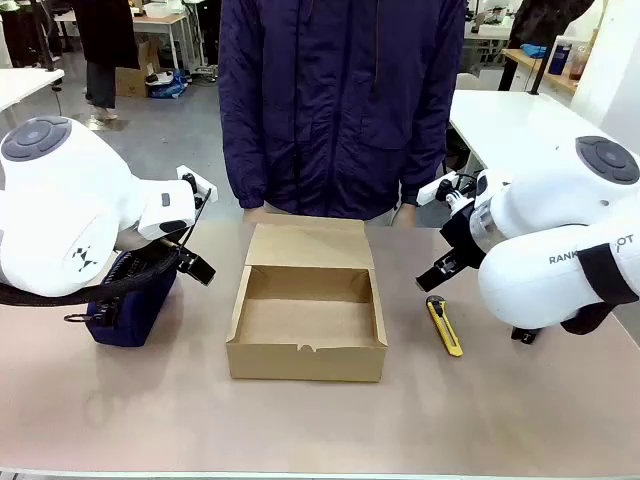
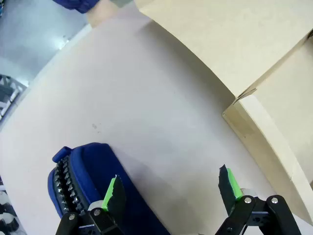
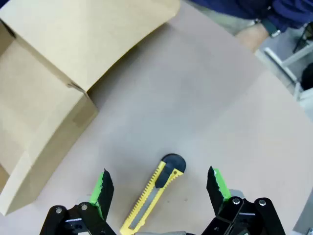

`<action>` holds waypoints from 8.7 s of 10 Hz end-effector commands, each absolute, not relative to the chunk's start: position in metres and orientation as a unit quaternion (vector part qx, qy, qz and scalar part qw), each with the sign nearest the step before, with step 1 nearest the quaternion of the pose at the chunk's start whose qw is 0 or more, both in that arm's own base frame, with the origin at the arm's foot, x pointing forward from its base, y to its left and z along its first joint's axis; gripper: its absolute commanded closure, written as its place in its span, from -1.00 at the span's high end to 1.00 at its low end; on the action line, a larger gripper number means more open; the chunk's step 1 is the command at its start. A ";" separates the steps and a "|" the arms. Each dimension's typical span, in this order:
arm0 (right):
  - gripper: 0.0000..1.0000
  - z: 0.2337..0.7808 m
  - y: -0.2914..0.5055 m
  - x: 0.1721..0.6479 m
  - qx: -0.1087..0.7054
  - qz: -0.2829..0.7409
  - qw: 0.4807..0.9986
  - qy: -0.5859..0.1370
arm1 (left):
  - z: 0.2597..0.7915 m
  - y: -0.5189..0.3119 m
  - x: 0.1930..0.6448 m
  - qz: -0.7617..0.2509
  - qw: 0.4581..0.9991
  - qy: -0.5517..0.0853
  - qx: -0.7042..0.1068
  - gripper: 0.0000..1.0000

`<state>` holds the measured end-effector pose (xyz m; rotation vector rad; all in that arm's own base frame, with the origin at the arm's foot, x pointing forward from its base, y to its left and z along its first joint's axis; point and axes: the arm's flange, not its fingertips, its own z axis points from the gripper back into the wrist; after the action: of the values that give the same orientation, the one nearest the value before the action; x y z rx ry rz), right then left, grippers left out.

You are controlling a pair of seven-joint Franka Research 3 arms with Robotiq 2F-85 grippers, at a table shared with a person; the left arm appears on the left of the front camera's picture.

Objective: Pack the item into the box.
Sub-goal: Pick up the item indicated by the person and place it inside the Mailer Box.

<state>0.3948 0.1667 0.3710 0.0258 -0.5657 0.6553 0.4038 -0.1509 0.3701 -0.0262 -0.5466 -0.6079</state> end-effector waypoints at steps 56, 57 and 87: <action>1.00 0.414 -0.123 0.286 0.394 -0.099 0.899 -0.164 | 0.427 0.152 0.314 -0.015 0.719 -0.333 -0.610 1.00; 1.00 0.414 -0.104 0.297 0.360 -0.098 0.917 -0.139 | 0.427 0.152 0.314 -0.015 0.719 -0.333 -0.610 1.00; -1.00 0.310 -0.012 0.450 0.042 -0.257 0.965 -0.019 | 0.427 0.152 0.314 -0.015 0.719 -0.333 -0.610 1.00</action>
<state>0.4482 -0.0141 0.3102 0.0990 -0.0286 -0.4928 0.3141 0.1533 0.4262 -1.3358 -0.7071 -0.0172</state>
